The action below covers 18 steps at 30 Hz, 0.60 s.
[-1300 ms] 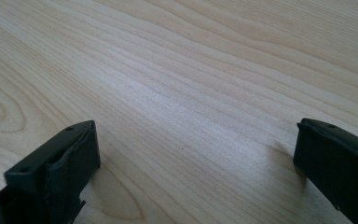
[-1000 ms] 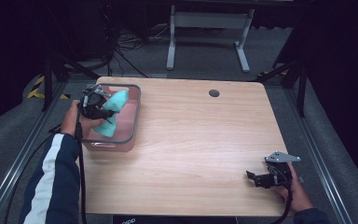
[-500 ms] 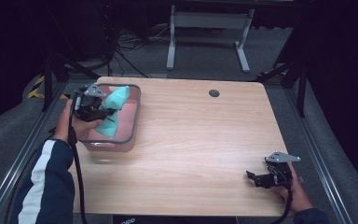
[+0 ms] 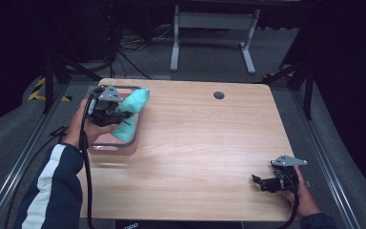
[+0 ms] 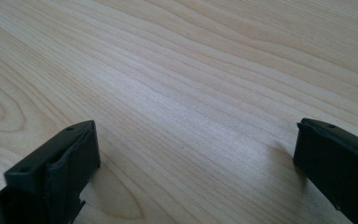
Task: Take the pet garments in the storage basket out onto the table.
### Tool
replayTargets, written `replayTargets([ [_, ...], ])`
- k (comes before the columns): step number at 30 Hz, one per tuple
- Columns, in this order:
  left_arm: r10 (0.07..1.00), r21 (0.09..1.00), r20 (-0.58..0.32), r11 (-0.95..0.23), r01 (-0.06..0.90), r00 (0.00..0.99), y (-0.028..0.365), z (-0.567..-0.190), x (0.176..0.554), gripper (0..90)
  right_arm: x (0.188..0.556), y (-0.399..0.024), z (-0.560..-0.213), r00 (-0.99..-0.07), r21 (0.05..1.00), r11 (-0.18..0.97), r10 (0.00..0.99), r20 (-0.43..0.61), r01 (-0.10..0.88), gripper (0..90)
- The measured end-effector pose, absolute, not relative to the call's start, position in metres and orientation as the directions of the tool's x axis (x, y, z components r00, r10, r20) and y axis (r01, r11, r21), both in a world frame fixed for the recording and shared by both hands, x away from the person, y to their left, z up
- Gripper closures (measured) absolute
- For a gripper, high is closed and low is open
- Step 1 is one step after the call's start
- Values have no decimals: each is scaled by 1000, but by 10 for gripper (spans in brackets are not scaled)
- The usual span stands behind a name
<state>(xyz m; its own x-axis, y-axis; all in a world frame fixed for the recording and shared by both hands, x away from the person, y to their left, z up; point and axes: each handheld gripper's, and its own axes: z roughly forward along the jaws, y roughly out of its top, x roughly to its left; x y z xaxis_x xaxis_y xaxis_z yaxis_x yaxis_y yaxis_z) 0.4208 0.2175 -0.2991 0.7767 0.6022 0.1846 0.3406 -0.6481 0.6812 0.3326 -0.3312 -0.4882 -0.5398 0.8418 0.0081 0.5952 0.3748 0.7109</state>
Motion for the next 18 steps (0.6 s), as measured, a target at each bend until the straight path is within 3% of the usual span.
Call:
replayTargets([
  [18,485,657,191,-709,256,854,155,-304,420,736,333,-331,-488,-540,711,375,842,8,595,7],
])
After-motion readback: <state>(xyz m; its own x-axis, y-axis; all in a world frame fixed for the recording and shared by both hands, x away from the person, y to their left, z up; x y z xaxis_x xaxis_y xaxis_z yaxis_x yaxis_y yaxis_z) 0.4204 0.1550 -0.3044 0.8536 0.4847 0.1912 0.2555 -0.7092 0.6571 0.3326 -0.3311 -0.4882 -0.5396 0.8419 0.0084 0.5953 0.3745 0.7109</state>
